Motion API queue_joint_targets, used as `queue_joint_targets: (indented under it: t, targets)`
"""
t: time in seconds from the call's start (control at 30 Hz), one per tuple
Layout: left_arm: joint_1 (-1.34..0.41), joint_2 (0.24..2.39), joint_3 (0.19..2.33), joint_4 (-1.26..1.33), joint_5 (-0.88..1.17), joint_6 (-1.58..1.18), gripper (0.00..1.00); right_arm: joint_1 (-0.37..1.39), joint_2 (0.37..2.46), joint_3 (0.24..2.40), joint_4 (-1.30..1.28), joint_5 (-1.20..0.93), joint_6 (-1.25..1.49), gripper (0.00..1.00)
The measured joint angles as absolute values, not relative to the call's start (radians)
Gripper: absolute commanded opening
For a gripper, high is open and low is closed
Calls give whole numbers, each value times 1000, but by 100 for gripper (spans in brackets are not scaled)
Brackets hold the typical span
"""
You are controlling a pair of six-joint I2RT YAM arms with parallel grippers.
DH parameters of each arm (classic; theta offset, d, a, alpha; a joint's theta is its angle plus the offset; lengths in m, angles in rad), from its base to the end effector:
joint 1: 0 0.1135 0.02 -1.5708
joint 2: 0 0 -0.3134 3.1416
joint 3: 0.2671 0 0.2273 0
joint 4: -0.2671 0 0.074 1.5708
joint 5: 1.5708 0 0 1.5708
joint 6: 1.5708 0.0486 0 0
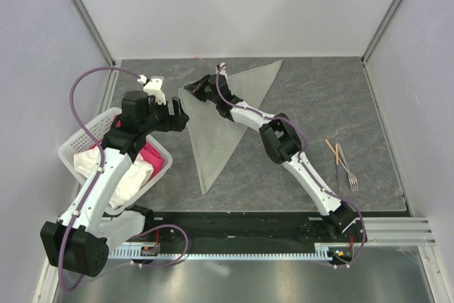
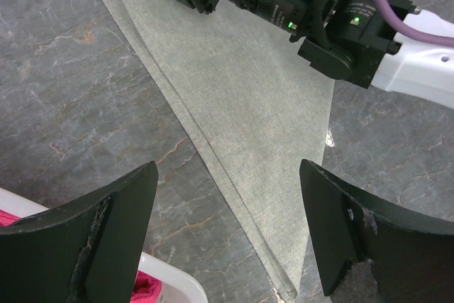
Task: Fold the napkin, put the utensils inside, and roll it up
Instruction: Fold the napkin
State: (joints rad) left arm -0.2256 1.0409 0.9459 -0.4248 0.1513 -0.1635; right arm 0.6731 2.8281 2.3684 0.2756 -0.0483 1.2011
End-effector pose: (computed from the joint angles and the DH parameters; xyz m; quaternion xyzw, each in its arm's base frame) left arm 0.1850 -0.0500 0.3622 0.0647 0.8610 -0.1609 0.4781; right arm 0.5159 0.4143 0.1442 0.1857 0.7463 0.5259 0.3634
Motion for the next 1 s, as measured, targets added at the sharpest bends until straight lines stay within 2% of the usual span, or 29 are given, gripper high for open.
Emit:
queue_joint_targets:
  t: [0.43,0.53,0.57,0.63,0.67,0.73,1.0]
  targets:
    - [-226,1041,946,-425,159,-164,88,680,2854,2410,277,-44,1213,0]
    - [-226,1041,946,-425,159,-164,88,680,2865,2423,279,-44,1219,21]
    - [-226,1041,946,-425,159,-164,89,680,2869,2423,278,-44,1219,35]
    - [-226,1041,946,-425,159,-164,88,680,2875,2423,279,-44,1228,47]
    - [-226,1041,946,-425,159,-164,88,680,2878,2423,279,-47,1223,57]
    - [-226,1042,946,-425,159,-164,88,680,2881,2423,277,-50,1222,63]
    - [-226,1047,945,-425,158,-164,88,673,2850,2345,357,-97,1178,64]
